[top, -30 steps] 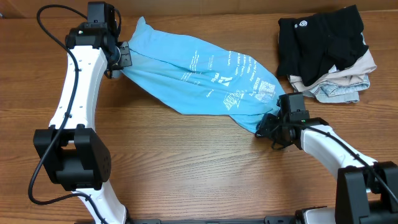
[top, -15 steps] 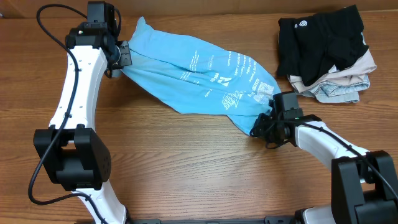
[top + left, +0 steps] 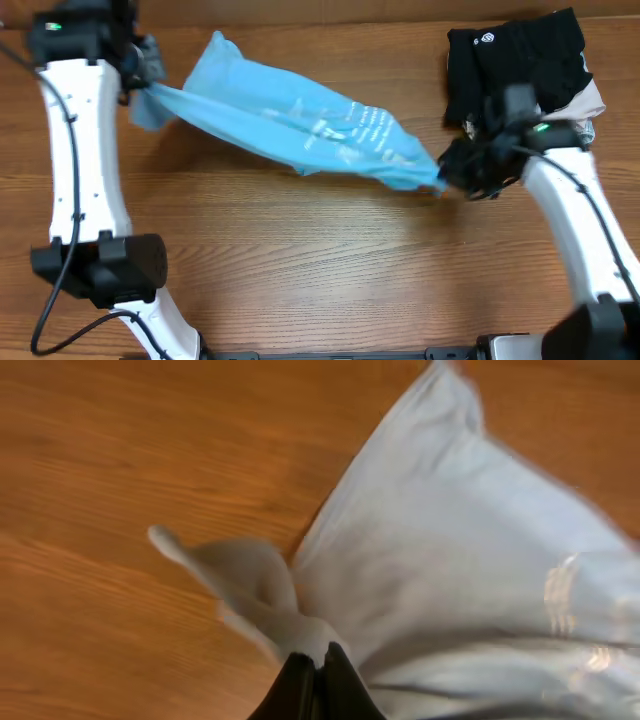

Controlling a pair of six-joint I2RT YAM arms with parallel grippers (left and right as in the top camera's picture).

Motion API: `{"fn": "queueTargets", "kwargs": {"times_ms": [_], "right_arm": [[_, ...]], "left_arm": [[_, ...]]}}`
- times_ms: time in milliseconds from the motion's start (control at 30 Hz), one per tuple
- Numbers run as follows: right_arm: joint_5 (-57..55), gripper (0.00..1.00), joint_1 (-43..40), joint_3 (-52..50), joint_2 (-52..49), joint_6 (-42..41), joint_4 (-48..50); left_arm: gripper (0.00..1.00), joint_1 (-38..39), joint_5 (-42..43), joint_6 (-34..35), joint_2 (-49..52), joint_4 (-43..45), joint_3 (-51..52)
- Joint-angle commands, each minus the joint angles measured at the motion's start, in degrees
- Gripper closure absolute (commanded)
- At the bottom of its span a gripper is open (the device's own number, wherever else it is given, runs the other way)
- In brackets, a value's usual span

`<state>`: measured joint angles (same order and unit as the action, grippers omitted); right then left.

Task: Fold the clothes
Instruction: 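Lift and stretch the T-shirt between both grippers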

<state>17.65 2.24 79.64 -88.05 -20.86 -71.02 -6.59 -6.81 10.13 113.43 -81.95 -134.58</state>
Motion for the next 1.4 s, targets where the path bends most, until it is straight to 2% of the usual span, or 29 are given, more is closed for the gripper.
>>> {"fn": "queueTargets", "kwargs": {"times_ms": [0, 100, 300, 633, 767, 1033, 1367], "right_arm": [[0.0, 0.96, -0.7, 9.6, 1.6, 5.8, -5.7], [-0.7, 0.96, -0.9, 16.5, 1.8, 6.4, -11.5], [-2.6, 0.96, -1.8, 21.3, 5.4, 6.4, -17.3], [-2.6, 0.96, -13.8, 22.5, 18.3, 8.4, -17.5], [-2.6, 0.96, -16.7, 22.5, 19.7, 11.4, -17.0], [-2.6, 0.96, -16.7, 22.4, 12.3, 13.9, -16.4], [-2.0, 0.96, -14.3, 22.3, -6.5, 16.4, -9.6]], "left_arm": [[0.96, -0.4, -0.7, -1.8, -1.0, -3.5, -8.0], [0.96, -0.4, -1.1, -2.9, -1.0, -7.8, -13.0], [0.96, -0.4, -2.0, -2.9, -1.1, -14.5, -18.6], [0.96, -1.2, -3.9, -2.8, -4.6, -14.3, -19.3], [0.96, -1.9, -5.4, -2.8, -4.7, -14.7, -19.2], [0.96, -2.4, -4.9, -2.2, -1.0, -14.7, -16.4], [0.96, -2.0, 3.3, -2.3, 13.6, -12.0, -16.3]]}}
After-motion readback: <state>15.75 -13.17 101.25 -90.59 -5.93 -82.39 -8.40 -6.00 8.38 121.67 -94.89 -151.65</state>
